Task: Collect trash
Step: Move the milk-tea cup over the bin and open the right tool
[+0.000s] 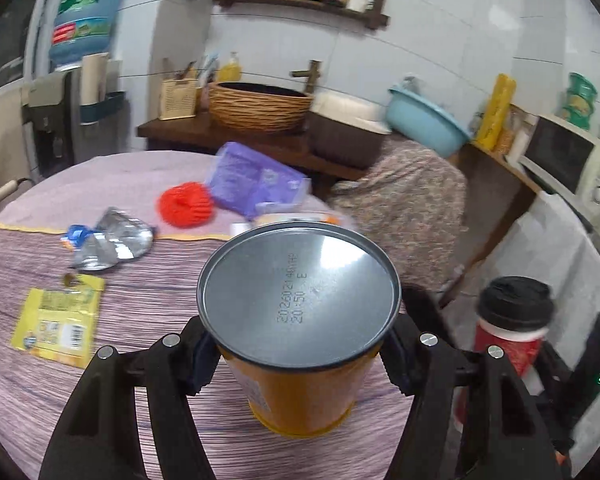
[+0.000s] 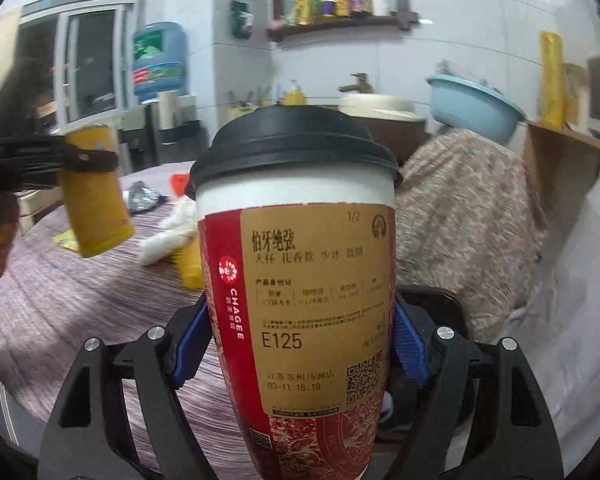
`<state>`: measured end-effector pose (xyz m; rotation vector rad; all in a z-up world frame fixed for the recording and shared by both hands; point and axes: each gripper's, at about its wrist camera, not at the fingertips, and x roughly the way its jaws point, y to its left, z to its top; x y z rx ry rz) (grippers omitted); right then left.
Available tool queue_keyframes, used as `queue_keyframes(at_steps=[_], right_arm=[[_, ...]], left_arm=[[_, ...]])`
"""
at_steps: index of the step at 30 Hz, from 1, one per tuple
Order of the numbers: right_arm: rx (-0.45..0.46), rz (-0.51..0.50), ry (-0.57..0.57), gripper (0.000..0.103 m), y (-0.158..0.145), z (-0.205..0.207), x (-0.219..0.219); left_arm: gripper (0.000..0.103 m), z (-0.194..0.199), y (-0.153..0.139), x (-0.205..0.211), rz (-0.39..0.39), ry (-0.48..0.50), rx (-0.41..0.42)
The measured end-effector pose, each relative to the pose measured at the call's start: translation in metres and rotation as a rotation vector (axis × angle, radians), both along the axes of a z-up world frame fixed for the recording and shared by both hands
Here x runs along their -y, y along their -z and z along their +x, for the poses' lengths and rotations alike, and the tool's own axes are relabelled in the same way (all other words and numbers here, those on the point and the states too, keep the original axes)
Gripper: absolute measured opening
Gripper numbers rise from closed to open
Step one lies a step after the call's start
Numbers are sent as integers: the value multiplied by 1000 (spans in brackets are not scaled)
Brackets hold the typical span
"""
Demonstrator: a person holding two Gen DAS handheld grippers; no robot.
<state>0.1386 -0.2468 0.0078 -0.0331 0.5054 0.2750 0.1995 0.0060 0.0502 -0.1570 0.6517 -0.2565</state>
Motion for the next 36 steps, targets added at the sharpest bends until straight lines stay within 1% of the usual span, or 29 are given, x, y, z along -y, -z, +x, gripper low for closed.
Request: queue_keyframes(at_steps=[2,5,7,9,11,15,20,24,26,31,34,36], right_arm=[[-13,-2,47,78,5,9,17],[-42,-10,130,78,17,31,44],[-84,18,169,78,27,48,65],[-134,53,206,78,41,68,82],[-196,68,244,78,63,91,97],[-276,95,279,78,103,123,111],[-380,74,314,78,150,159,118],[-519,26,329,78,188,192,121],[-585,3,337,78,207,204,122],[-683,-38,339,78,233,220,119],[-695,-60,343,82,237,217,116],[-701,-46,349,82,238,214,119]], left_arm=[[65,-1,0,27,-11,54,12],[65,3,3,68,-43,146,4],[66,6,6,95,-40,197,14],[65,12,13,116,-23,224,12],[65,17,21,131,-36,251,-14],[66,24,34,156,0,269,-16],[65,30,48,170,9,273,-48],[65,29,50,177,8,277,-59],[65,28,50,181,17,279,-50],[65,30,55,185,24,282,-59],[65,33,58,186,18,277,-70],[65,35,60,188,20,278,-74]])
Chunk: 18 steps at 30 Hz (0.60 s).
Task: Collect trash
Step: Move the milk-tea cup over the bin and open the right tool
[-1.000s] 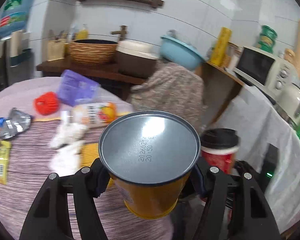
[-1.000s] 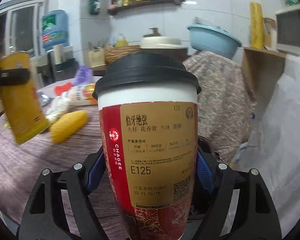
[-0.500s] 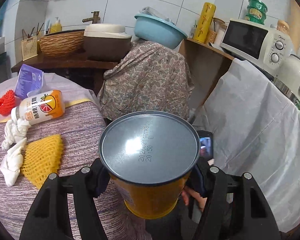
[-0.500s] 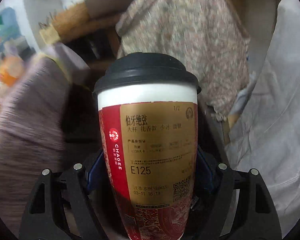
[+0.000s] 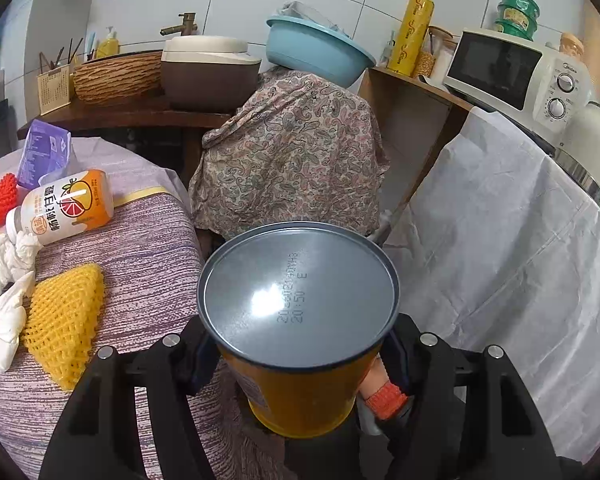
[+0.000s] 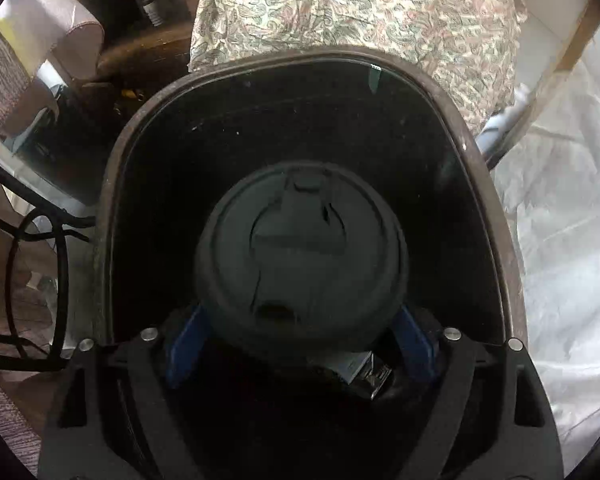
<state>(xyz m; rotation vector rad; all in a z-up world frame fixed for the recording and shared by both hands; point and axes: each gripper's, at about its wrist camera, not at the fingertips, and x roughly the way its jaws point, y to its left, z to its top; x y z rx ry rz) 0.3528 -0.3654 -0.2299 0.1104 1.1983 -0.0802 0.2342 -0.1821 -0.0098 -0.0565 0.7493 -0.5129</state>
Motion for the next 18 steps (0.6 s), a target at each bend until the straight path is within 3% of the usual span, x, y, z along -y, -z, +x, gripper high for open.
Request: queue_keyframes(at_steps=[9,18], right_arm=[[41,-30,-12,84,-16,-25,7],[184,-30,2,84,-57,-88,25]], left_arm=[[65,10,11,8,8,1,-34],[65,29,31,34,38,7,-85]])
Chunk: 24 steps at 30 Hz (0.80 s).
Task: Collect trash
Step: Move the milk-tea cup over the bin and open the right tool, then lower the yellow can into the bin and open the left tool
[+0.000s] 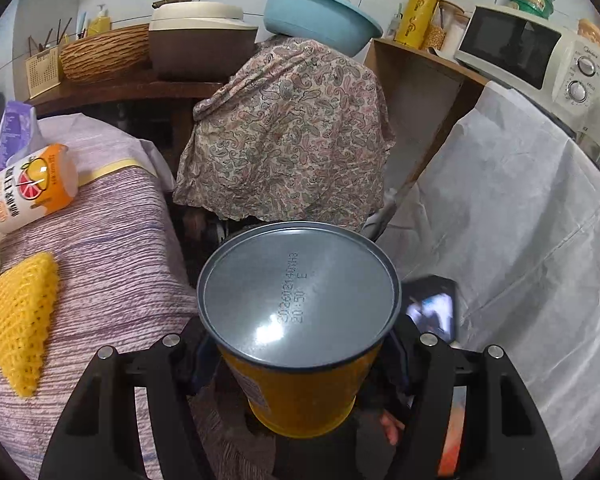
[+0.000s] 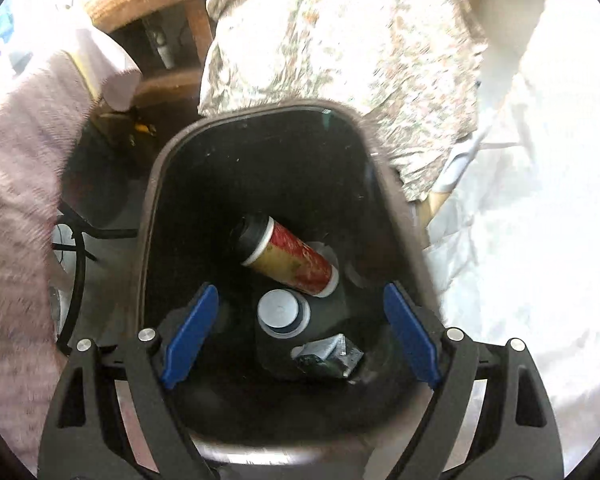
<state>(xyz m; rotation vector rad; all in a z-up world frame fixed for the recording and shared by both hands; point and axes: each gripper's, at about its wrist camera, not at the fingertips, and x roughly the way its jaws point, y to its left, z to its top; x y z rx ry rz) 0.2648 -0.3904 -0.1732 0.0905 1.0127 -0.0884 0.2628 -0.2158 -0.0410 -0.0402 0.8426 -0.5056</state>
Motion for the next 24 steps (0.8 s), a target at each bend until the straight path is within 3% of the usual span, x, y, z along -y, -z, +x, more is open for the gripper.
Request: queue_keyframes(at_steps=[4,9,14,19,24], right_arm=[[41,-34,22,84,-13,-34,13],[78,-58,81,84,-23,-78,35],[93,-17,148,84,-22,-116,53],[107,-15,192,84,-19,-139,54],[97,-5,214,84,-13,-151,59]], left_arm=[[65,15,16,16,3,4,-55],[65,32,41,40,62,18,-105],[65,50,82,68,115,6,-201],[65,59,122,86,188,-10,-250],[69,62,138,96,220,1,-276]])
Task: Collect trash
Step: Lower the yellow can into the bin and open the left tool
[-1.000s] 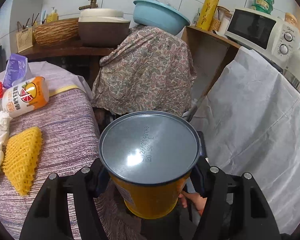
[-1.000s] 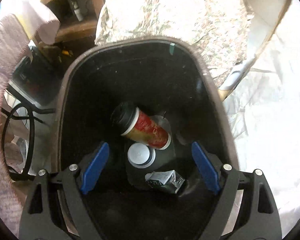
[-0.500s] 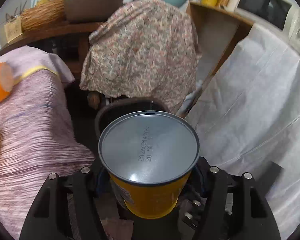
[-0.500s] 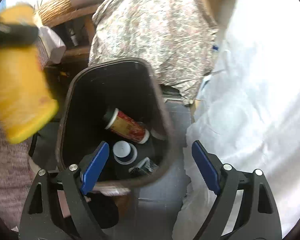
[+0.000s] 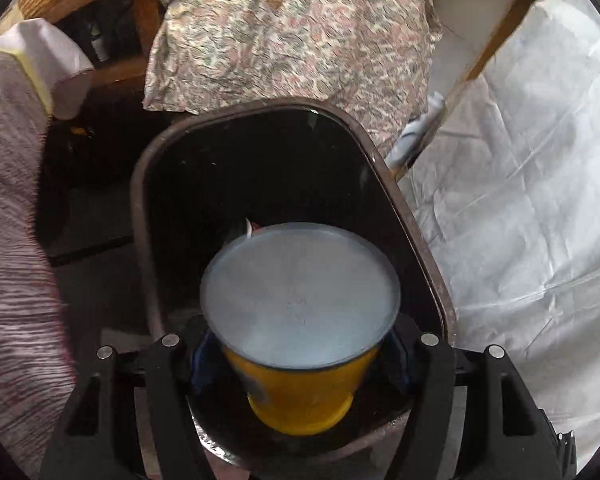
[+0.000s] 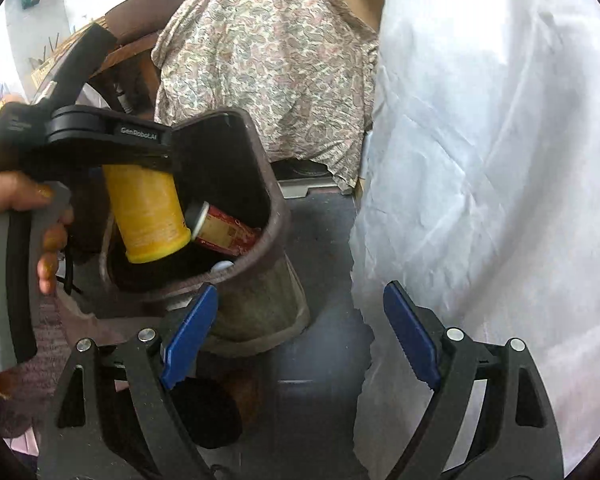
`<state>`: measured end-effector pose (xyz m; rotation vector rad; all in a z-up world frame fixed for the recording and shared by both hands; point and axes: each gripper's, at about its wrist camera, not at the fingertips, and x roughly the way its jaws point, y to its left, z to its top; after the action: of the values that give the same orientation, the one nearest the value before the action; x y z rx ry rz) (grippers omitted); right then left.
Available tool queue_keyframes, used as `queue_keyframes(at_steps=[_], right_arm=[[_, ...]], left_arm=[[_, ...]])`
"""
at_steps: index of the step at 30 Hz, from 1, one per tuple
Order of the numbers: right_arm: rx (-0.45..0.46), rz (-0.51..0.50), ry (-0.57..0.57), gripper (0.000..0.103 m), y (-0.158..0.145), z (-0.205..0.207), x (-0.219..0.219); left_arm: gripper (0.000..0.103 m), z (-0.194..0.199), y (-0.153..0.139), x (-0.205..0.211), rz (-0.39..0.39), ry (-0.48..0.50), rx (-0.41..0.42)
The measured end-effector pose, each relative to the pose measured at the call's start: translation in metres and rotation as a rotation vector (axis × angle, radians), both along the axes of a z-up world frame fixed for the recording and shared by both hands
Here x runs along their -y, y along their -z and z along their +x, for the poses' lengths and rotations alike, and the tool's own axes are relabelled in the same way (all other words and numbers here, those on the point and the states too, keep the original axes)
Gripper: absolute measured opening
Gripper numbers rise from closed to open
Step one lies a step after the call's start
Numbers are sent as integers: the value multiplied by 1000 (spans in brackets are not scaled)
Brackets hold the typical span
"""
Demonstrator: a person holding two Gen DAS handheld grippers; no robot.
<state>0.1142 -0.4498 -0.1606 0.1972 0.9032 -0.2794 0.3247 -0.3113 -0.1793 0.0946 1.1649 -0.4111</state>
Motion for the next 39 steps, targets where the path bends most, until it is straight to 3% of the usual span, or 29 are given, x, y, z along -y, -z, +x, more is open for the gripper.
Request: queue_keyframes(at_steps=[3,9,16,19,26,30,33,39], right_arm=[[-17,18,13,84,6,-3,4],[-118,30,39,84,19,-6,4],[-171,40,-1,84,23,-4,-21],[-134,91,-34,84,14,-2,-32],[-98,7,-71,84,6,0,-50],[-78,20,-56,84,-2,0,-41],[-53,34,-76,84,-14,3,-42],[39,14,-170,84,-54,22,-69]], left_arm=[[79,-4,1,5,35,19,15],[83,-14,-7,0,-9,14,-2],[84,-30,-33,1,-22,49,75],[84,-34,-47,-2,-44,47,84],[86,-44,-113,-17,-157,52,194],[88,-52,-149,-36,-200,65,245],[93,-61,-172,-55,-205,87,290],[93,-75,-202,-116,-166,78,365]])
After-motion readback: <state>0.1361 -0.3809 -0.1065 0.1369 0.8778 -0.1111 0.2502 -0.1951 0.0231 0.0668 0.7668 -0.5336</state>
